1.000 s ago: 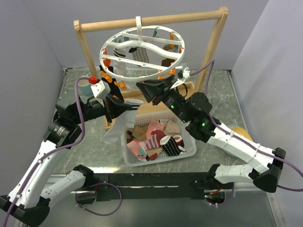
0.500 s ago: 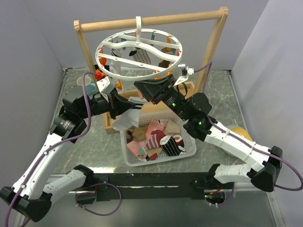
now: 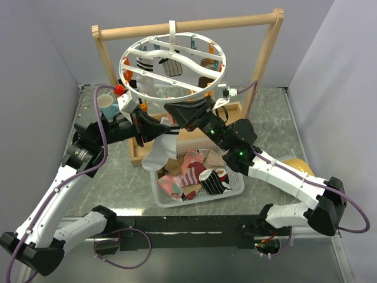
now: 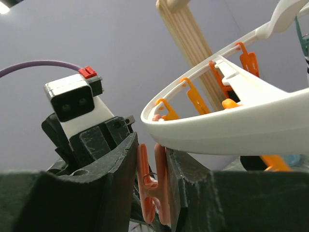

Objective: Clip the socks to the hanger
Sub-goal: Clamp the sock onto the hanger.

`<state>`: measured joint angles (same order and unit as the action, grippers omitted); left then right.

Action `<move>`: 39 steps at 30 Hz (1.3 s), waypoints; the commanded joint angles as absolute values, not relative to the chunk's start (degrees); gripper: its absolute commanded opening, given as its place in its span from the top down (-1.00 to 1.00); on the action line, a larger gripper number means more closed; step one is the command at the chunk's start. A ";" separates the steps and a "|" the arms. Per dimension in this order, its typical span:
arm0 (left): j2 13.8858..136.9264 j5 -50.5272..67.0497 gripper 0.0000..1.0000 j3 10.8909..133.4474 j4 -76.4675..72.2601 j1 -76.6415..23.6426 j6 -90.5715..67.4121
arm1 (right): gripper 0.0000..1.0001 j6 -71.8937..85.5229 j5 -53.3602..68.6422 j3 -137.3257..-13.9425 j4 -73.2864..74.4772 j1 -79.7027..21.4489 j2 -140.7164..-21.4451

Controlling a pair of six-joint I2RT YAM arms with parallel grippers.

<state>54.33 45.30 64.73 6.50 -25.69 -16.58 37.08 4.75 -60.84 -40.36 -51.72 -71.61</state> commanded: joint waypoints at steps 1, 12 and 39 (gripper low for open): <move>54.14 47.72 0.98 65.74 3.16 -25.58 -18.54 | 1.00 39.02 11.60 -60.38 -43.77 -52.21 -71.81; 53.79 51.94 0.98 62.84 3.34 -25.58 -17.58 | 1.00 40.34 15.03 -61.35 -46.14 -51.85 -72.95; 54.75 53.18 0.98 60.90 -1.49 -25.22 -19.25 | 1.00 42.89 17.84 -61.79 -49.04 -51.50 -74.27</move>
<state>54.57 51.66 60.20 2.74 -25.41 -18.74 41.12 10.59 -60.73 -47.11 -50.46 -74.43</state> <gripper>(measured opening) 0.032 0.346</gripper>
